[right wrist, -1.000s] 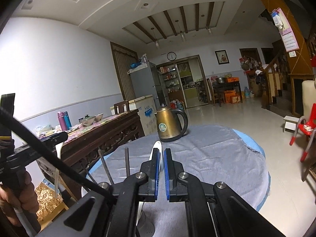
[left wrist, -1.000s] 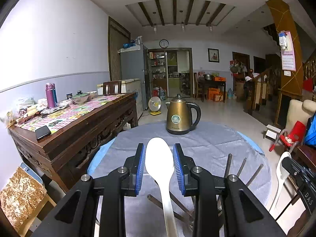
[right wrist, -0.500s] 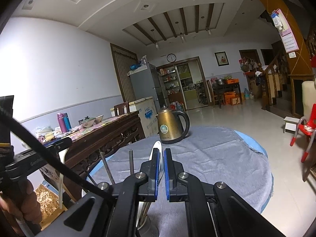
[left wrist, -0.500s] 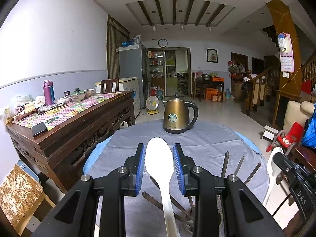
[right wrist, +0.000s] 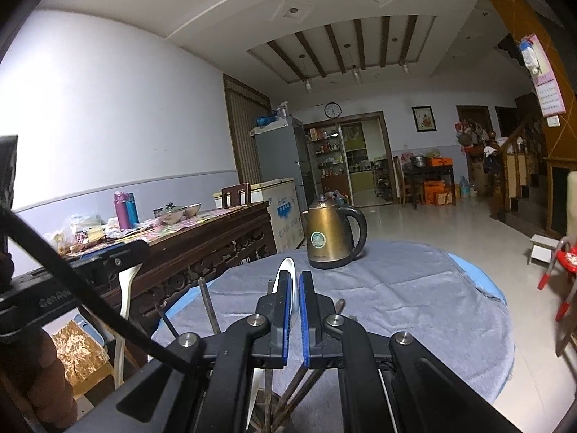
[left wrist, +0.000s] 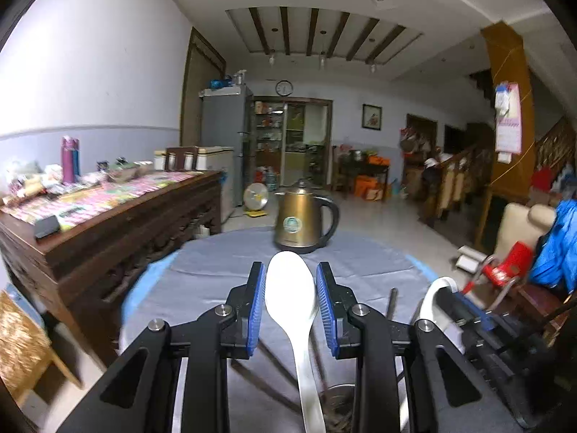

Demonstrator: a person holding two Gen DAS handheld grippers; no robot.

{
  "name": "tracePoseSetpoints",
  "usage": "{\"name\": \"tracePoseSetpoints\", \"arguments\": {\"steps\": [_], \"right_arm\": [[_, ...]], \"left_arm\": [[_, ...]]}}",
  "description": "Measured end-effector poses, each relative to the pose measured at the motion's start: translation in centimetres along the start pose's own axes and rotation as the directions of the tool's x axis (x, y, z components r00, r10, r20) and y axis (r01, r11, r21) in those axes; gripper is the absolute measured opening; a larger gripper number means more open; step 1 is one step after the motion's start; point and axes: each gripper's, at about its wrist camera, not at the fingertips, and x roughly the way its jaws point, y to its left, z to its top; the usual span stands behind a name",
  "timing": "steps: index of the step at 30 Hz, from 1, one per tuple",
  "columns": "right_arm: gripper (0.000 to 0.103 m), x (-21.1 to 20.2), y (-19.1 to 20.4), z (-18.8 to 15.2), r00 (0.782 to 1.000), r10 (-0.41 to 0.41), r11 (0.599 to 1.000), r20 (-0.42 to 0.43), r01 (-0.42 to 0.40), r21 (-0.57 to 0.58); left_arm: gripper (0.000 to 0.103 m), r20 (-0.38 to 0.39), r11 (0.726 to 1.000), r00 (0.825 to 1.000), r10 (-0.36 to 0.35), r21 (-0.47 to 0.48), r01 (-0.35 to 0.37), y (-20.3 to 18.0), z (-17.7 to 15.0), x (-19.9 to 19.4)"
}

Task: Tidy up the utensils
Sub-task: 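Lift both spoons upright and carry them toward the steel cup, then lower both spoons into the steel cup beside the chopsticks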

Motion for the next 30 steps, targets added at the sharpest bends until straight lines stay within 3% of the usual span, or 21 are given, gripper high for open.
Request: {"name": "tracePoseSetpoints", "arguments": {"steps": [7, 20, 30], "right_arm": [[0.005, 1.9, 0.1, -1.4, 0.999, -0.036, 0.999, 0.020, 0.036, -0.021], [0.005, 1.5, 2.1, -3.9, 0.978, -0.126, 0.986, 0.169, 0.142, -0.084], [0.005, 1.7, 2.9, -5.7, 0.977, -0.143, 0.981, 0.160, 0.162, -0.110]], "left_arm": [[0.030, 0.004, 0.996, 0.998, -0.060, -0.072, 0.060, 1.2, -1.9, 2.2], [0.030, 0.063, 0.976, 0.992, -0.112, -0.182, 0.121, 2.2, -3.9, 3.7], [0.030, 0.154, 0.989, 0.986, -0.067, -0.118, 0.086, 0.4, -4.5, 3.7]]}}
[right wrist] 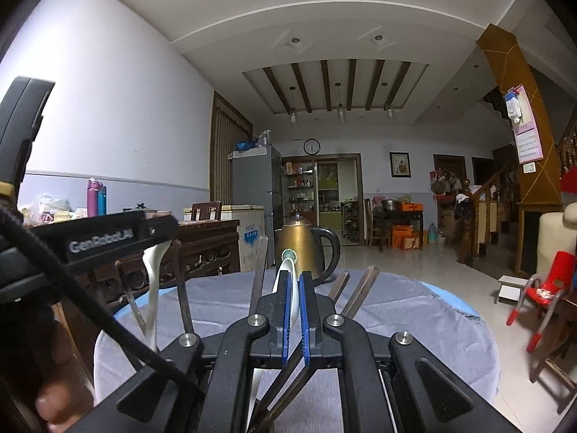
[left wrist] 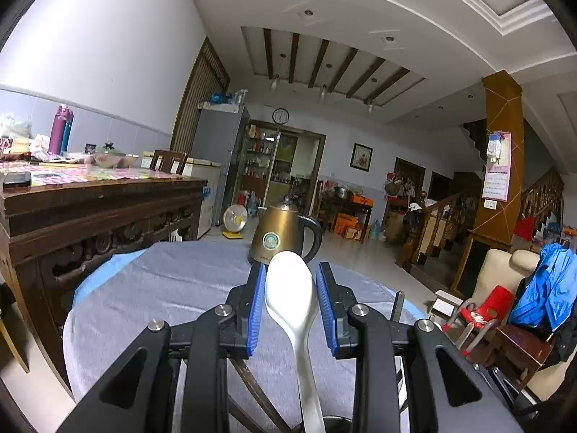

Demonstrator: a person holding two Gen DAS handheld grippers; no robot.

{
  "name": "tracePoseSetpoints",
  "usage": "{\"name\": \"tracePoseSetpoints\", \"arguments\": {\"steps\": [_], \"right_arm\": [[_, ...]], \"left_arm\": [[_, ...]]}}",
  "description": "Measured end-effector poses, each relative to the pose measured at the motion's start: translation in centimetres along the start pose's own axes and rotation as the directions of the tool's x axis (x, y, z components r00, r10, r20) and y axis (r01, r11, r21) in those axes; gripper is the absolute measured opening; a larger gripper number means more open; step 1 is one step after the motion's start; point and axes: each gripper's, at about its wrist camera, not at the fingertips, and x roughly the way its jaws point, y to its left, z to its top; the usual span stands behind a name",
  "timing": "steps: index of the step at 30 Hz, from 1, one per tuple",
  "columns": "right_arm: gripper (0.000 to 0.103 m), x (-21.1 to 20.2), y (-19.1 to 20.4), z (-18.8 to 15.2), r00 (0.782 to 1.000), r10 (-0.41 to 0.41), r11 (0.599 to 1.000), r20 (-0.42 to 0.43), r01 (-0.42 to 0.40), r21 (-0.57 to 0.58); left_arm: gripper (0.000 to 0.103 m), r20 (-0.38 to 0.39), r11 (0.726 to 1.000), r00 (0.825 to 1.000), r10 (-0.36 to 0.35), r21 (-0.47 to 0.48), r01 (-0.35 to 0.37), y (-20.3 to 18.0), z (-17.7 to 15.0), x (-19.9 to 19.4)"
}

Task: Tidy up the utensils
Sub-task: 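Lower both spoons into the steel cup beside the chopsticks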

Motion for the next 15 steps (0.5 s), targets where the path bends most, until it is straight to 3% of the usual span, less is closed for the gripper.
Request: {"name": "tracePoseSetpoints", "arguments": {"steps": [6, 15], "right_arm": [[0.005, -0.5, -0.3, -0.5, 1.000, 0.009, 1.000, -0.022, -0.010, -0.003], [0.005, -1.3, -1.1, -0.4, 0.998, 0.035, 0.999, -0.052, -0.036, -0.008]], "left_arm": [[0.030, 0.022, 1.000, 1.000, -0.002, -0.016, 0.002, 0.1, -0.2, -0.4], [0.030, 0.059, 0.997, 0.996, -0.060, -0.051, 0.063, 0.2, 1.1, -1.9]]}}
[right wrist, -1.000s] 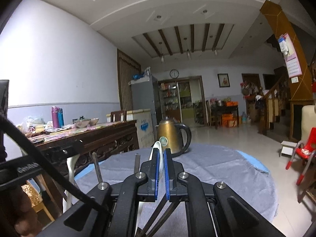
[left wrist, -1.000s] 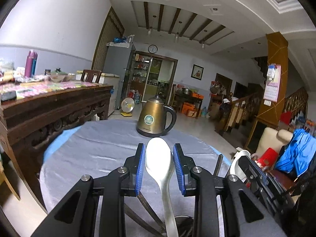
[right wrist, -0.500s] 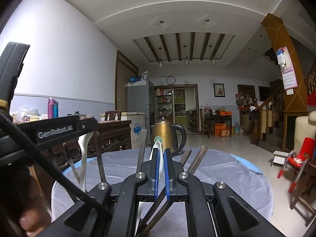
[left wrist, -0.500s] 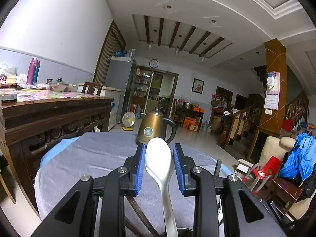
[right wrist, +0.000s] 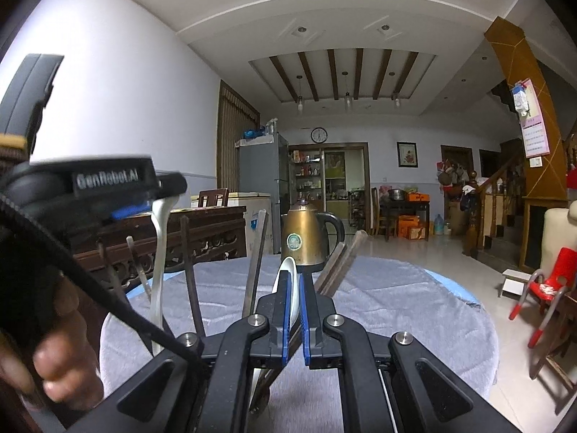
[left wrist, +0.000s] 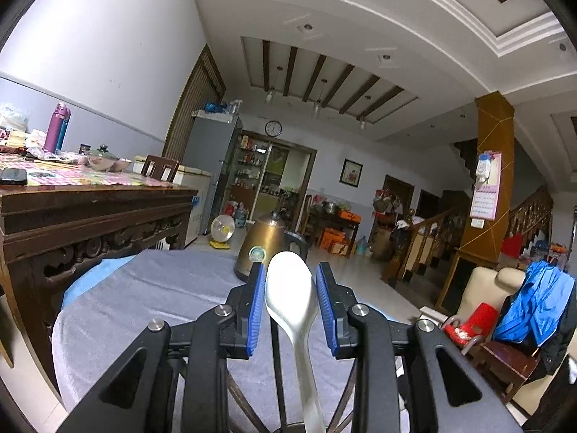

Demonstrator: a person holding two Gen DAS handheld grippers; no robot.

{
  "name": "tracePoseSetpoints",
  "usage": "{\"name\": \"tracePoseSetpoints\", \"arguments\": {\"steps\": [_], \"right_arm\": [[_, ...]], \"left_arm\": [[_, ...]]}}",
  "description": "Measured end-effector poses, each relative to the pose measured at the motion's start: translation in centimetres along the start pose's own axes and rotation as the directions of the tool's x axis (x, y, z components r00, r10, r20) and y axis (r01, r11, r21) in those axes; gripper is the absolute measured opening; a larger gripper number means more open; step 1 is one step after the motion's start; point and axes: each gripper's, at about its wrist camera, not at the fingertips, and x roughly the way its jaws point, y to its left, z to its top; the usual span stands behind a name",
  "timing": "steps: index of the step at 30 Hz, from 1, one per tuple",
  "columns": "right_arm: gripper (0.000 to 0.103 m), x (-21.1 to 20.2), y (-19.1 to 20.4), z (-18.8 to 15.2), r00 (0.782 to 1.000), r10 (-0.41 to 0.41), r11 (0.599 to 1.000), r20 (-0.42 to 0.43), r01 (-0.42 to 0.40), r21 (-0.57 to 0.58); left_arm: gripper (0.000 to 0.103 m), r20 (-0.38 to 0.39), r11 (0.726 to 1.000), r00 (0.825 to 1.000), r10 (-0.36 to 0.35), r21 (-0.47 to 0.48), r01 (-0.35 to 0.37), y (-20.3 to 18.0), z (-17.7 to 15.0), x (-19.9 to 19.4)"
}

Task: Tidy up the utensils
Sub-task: 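Lower both spoons into the steel cup beside the chopsticks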

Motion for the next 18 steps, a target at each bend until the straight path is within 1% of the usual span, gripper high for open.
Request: {"name": "tracePoseSetpoints", "arguments": {"steps": [3, 9, 13, 18], "right_arm": [[0.005, -0.4, -0.2, 0.1, 1.000, 0.005, 1.000, -0.002, -0.005, 0.004], [0.005, -1.1, -0.8, -0.4, 0.999, 0.013, 1.000, -0.029, -0.013, 0.018], [0.005, -1.0, -1.1, -0.6, 0.999, 0.010, 0.999, -0.046, -0.008, 0.032], [0.005, -0.9, -1.5, -0.5, 0.998, 0.016, 0.999, -0.055, -0.013, 0.053]], "left_arm": [[0.030, 0.006, 1.000, 1.000, -0.012, 0.004, 0.012, -0.3, 0.1, -0.1], [0.030, -0.019, 1.000, 1.000, -0.013, 0.013, 0.014, -0.7, -0.8, 0.6], [0.030, -0.032, 1.000, 0.999, -0.019, 0.000, 0.019, -0.7, -1.3, 1.1], [0.030, -0.049, 1.000, 0.999, -0.016, 0.010, 0.017, -0.8, -1.7, 1.7]]}}
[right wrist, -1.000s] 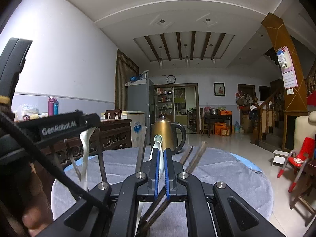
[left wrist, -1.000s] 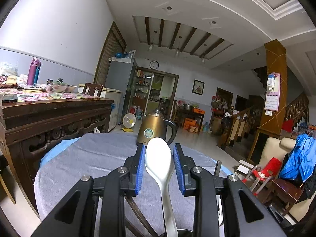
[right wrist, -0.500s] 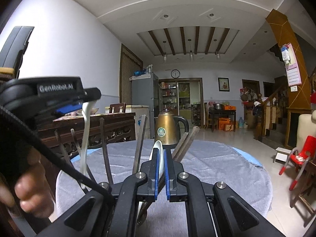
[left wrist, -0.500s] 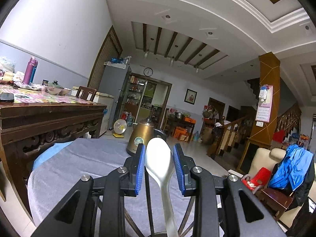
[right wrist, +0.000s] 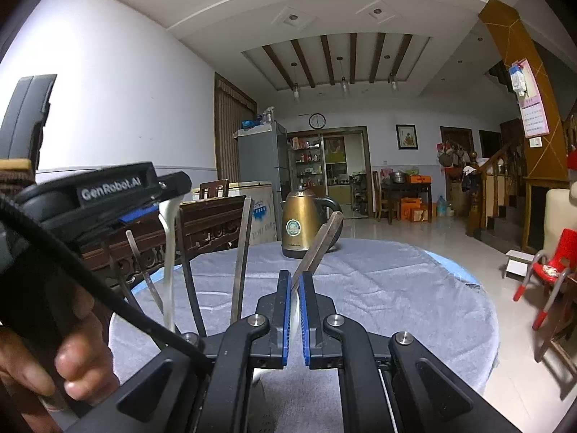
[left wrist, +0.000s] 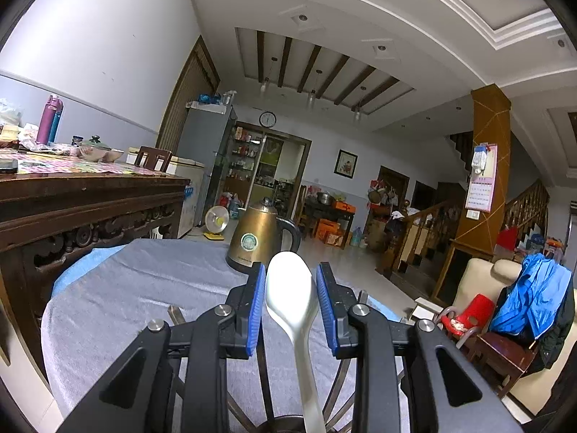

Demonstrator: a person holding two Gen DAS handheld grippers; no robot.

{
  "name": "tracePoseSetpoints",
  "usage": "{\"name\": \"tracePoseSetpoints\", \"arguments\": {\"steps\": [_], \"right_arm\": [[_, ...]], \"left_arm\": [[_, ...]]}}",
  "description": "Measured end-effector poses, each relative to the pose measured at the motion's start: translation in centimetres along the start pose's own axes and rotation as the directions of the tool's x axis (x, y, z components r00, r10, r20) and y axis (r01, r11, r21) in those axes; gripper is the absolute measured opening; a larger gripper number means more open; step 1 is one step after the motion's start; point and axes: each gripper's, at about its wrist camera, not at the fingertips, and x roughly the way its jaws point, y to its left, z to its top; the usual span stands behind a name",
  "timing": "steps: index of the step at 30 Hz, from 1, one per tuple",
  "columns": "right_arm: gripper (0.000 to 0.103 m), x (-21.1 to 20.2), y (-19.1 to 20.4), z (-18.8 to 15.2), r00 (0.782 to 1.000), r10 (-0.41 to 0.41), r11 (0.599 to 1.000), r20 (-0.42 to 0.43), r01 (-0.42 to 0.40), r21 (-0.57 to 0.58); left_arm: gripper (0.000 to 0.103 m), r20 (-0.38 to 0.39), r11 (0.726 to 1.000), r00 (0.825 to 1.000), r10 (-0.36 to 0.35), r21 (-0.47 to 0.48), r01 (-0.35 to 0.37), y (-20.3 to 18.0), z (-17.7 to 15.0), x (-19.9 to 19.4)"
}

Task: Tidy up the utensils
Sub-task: 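Lower both spoons into the steel cup beside the chopsticks, then open both tools to release the spoons and withdraw them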

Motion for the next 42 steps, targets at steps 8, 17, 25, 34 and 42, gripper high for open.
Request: {"name": "tracePoseSetpoints", "arguments": {"steps": [8, 17, 25, 34, 42], "right_arm": [[0.005, -0.1, -0.6, 0.2, 1.000, 0.001, 1.000, 0.002, -0.001, 0.006], [0.005, 0.0, -1.9, 0.7, 1.000, -0.015, 0.998, -0.005, 0.016, 0.061], [0.005, -0.1, -1.8, 0.9, 1.000, -0.027, 0.996, -0.004, 0.027, 0.080], [0.017, -0.8, -2.5, 2.2, 0.998, -0.032, 0.994, -0.046, 0.036, 0.105], [0.057, -2.4, -2.8, 3.8, 0.999, -0.025, 0.991, -0.045, 0.031, 0.132]], "left_arm": [[0.030, -0.009, 1.000, 1.000, 0.008, 0.018, -0.008, -0.1, -0.5, 0.4], [0.030, -0.010, 0.997, 1.000, 0.029, 0.066, -0.028, -0.8, -1.2, 0.7], [0.031, -0.006, 0.993, 0.999, 0.053, 0.103, -0.052, -1.1, -0.7, 0.0], [0.084, -0.128, 0.956, 0.971, 0.202, 0.242, -0.167, -1.9, 0.5, -1.8], [0.087, -0.209, 0.916, 0.908, 0.363, 0.256, -0.308, -0.1, 1.9, -2.6]]}}
